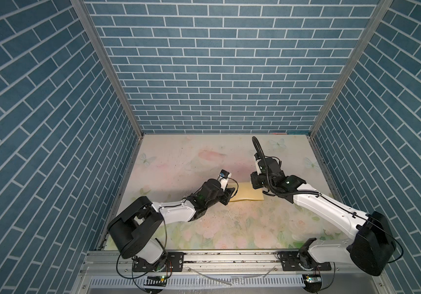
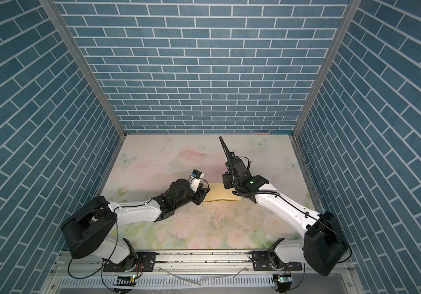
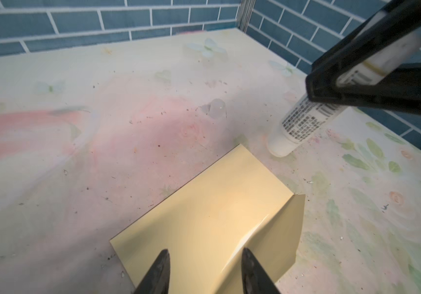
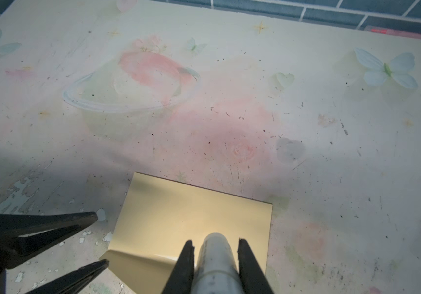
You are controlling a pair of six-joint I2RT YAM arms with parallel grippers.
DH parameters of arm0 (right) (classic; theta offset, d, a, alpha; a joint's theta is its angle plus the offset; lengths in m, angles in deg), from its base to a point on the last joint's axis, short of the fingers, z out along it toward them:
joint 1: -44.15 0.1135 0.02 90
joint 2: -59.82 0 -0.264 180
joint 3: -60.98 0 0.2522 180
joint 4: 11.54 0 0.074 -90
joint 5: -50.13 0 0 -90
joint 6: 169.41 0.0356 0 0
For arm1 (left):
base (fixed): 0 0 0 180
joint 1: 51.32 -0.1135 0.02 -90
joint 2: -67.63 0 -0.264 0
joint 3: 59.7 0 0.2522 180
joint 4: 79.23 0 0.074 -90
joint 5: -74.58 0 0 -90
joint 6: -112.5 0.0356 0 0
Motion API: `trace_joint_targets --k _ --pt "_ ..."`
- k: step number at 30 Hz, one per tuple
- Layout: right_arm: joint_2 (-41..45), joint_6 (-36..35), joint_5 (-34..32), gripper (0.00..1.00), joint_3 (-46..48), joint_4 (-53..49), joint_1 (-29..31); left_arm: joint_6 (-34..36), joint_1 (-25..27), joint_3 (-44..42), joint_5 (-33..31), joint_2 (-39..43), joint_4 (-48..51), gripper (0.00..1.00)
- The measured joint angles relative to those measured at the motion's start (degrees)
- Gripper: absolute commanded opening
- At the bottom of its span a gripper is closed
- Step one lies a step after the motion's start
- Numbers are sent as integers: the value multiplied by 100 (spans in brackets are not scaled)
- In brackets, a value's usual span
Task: Place the letter into the envelope and seal it
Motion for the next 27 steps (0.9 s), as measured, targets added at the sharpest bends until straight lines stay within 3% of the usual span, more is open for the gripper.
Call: trace_joint_targets --k 14,27 --pt "-442 271 326 0 0 42 -240 -389 48 192 330 -999 168 35" --pt "-455 422 658 0 0 59 -509 -841 817 192 315 -1193 46 31"
